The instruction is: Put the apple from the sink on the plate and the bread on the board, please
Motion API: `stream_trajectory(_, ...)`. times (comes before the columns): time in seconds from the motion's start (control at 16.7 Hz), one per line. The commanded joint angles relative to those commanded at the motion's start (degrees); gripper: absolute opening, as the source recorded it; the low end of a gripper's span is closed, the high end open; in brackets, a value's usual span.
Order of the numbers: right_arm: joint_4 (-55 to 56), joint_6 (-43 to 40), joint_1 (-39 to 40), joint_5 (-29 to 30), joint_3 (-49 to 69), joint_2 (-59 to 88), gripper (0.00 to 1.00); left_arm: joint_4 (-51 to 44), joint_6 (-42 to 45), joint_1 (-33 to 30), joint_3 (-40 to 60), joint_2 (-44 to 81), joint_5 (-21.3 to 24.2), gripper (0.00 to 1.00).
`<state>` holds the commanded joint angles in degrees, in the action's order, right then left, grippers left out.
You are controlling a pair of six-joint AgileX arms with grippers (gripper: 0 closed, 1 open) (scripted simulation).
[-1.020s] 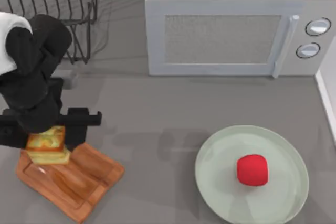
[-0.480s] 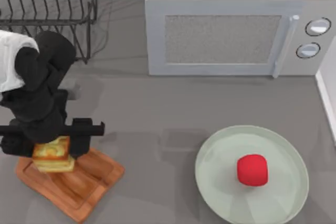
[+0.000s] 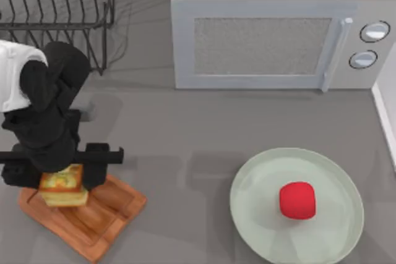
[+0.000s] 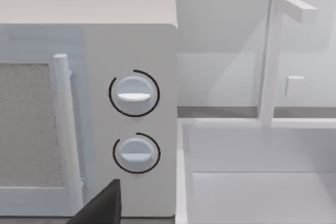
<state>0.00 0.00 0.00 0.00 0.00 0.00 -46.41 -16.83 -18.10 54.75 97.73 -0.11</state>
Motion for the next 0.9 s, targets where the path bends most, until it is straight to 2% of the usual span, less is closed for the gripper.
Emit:
stream_trajectory(0.66,0.0,0.0,0.0,0.0,0.0,0.0,1.0,0.0,0.0,0.0,0.0,0.0,0.0,0.98)
stream_trajectory(0.9,0.0,0.0,0.0,0.0,0.0,0.0,1.0,0.0,0.0,0.0,0.0,0.0,0.0,1.0)
